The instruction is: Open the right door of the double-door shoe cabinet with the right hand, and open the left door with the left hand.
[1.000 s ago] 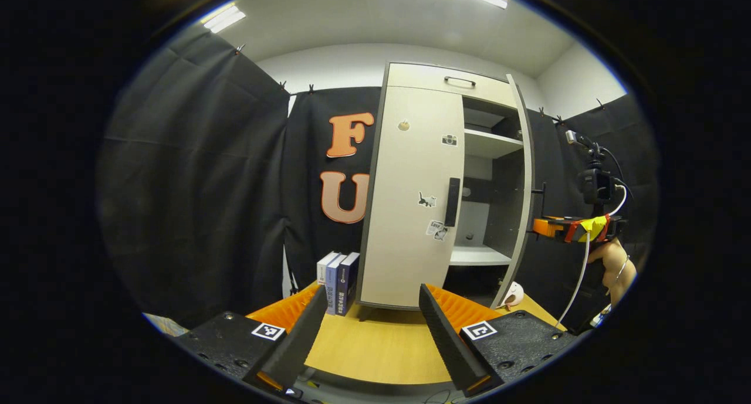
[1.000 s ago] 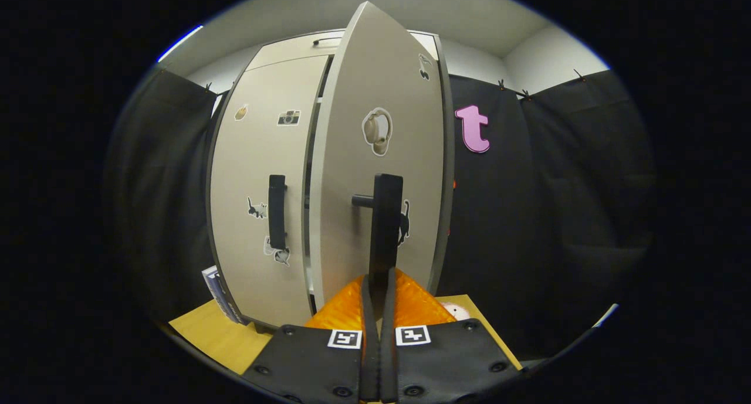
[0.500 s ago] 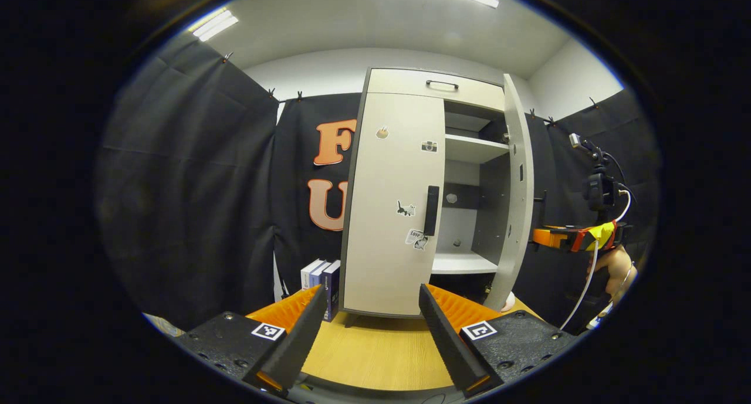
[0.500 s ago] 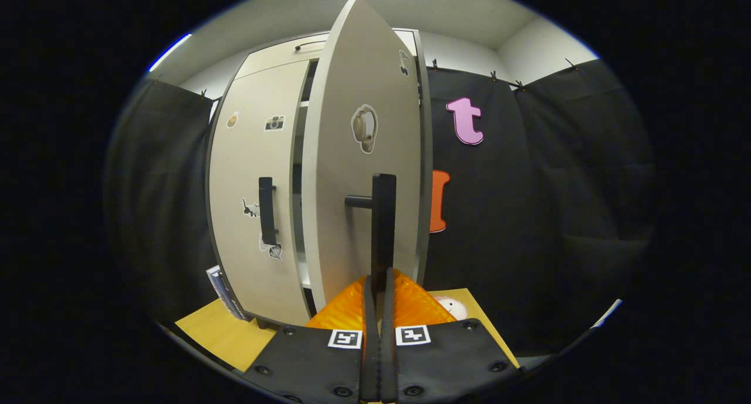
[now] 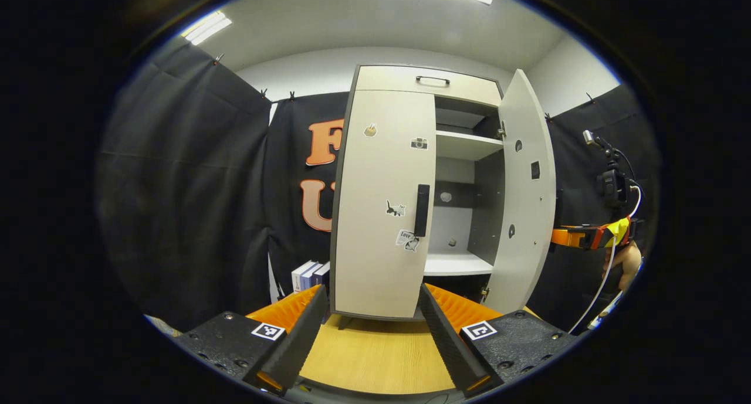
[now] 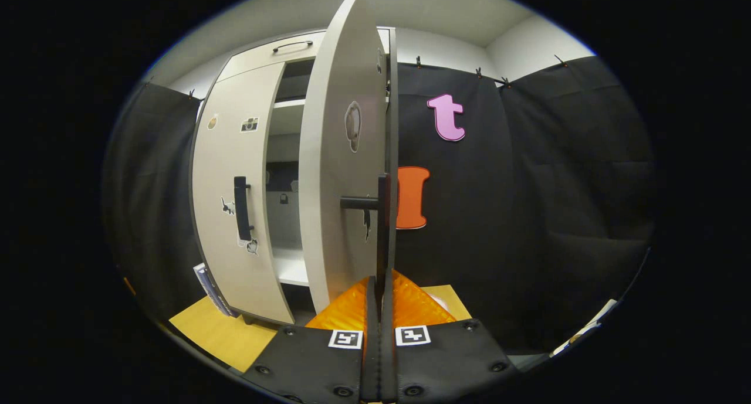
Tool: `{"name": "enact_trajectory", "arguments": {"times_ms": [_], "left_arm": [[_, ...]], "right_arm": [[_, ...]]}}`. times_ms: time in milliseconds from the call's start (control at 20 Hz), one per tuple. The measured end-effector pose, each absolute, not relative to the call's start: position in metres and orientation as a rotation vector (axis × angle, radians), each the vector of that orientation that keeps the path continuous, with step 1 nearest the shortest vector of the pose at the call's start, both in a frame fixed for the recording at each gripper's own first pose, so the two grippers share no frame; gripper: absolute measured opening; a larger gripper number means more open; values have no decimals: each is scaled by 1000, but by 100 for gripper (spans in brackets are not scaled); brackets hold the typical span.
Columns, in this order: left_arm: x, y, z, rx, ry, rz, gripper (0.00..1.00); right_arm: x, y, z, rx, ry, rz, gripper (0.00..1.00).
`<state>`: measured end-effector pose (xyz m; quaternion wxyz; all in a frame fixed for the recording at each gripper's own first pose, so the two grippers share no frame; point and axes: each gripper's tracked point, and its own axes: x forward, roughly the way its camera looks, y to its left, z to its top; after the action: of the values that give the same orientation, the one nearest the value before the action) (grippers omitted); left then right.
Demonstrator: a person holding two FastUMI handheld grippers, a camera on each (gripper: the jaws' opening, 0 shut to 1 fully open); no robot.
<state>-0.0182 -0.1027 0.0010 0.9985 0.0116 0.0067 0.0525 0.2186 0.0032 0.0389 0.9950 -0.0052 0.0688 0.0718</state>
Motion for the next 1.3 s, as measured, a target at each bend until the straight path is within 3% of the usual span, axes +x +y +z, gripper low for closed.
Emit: {"name": "enact_trajectory", "arguments": {"times_ms": [50, 100, 150, 200, 500, 650, 1150, 1200, 1300], "left_arm": [[-15, -105, 1, 28, 14, 102, 94], [-13, -107, 1, 34, 15, 101, 94], [-11, -109, 2, 36, 15, 99, 94], [-8, -110, 1, 36, 16, 98, 94], [4, -121, 3, 50, 20, 94, 94], [12, -123, -2, 58, 33, 97, 94], [65, -147, 20, 79, 6, 54, 94], [75, -149, 23, 79, 5, 50, 94], [92, -152, 30, 71, 0, 45, 94]], "right_arm": [[220, 1, 39, -12, 137, 143, 12], [220, -3, 39, -13, 135, 142, 7], [220, -6, 39, -14, 136, 141, 12], [221, -9, 39, -14, 136, 137, 7], [226, -36, 38, -44, 126, 67, 7], [213, -35, 36, -12, 130, 113, 8], [184, -51, 42, 28, 77, 94, 6], [178, -50, 42, 48, 82, 100, 36], [171, -52, 41, 79, 88, 104, 36]]}}
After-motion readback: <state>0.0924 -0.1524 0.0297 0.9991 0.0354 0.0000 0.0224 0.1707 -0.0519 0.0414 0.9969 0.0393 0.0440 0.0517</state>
